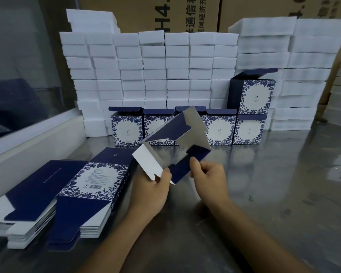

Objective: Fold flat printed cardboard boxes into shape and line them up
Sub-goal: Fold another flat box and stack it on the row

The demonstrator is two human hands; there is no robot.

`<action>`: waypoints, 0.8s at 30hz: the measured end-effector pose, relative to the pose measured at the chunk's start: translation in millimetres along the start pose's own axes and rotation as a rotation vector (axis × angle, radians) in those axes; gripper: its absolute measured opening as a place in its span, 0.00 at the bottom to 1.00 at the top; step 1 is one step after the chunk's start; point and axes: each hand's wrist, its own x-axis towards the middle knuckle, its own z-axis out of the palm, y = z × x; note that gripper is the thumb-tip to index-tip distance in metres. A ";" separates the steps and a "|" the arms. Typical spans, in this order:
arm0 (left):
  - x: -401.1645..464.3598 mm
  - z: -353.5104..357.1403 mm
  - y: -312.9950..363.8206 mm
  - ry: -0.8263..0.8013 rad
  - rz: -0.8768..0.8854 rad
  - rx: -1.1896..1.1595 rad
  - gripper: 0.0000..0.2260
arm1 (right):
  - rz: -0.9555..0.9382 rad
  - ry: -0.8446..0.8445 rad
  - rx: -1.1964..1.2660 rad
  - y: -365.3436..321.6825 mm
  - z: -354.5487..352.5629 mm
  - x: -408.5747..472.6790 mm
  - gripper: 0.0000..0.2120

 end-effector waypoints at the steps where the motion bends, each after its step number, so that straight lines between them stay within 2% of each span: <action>1: 0.1 -0.8 -0.7 -0.001 0.003 0.014 0.12 | 0.003 -0.001 0.019 -0.3 -0.3 -0.5 0.27; 5: 2.9 -5.1 -0.5 0.027 -0.003 0.070 0.15 | 0.074 0.082 0.080 2.7 -6.8 4.5 0.27; 9: 3.8 -5.4 -1.6 0.039 0.027 0.081 0.15 | 0.063 0.150 0.012 7.7 -16.2 9.3 0.20; 13: 3.3 -7.3 -5.3 0.000 0.108 0.134 0.09 | 0.079 0.092 -0.038 9.0 -17.5 10.2 0.18; 16: 5.9 -9.0 -9.7 -0.012 0.136 0.168 0.09 | 0.121 0.063 -0.045 10.1 -17.9 10.4 0.16; 19: 7.6 -9.6 -13.6 0.017 0.169 0.235 0.13 | 0.127 0.084 -0.082 9.6 -17.7 9.8 0.13; 21: 7.5 -9.9 -14.3 0.049 0.183 0.270 0.09 | 0.108 0.110 -0.103 8.3 -19.4 8.7 0.07; 22: 7.4 -10.4 -14.3 0.059 0.184 0.268 0.07 | 0.089 0.117 -0.083 7.3 -20.4 8.1 0.07; 24: 7.0 -12.2 -15.0 0.053 0.205 0.256 0.18 | 0.023 0.090 0.006 5.0 -20.8 4.7 0.14</action>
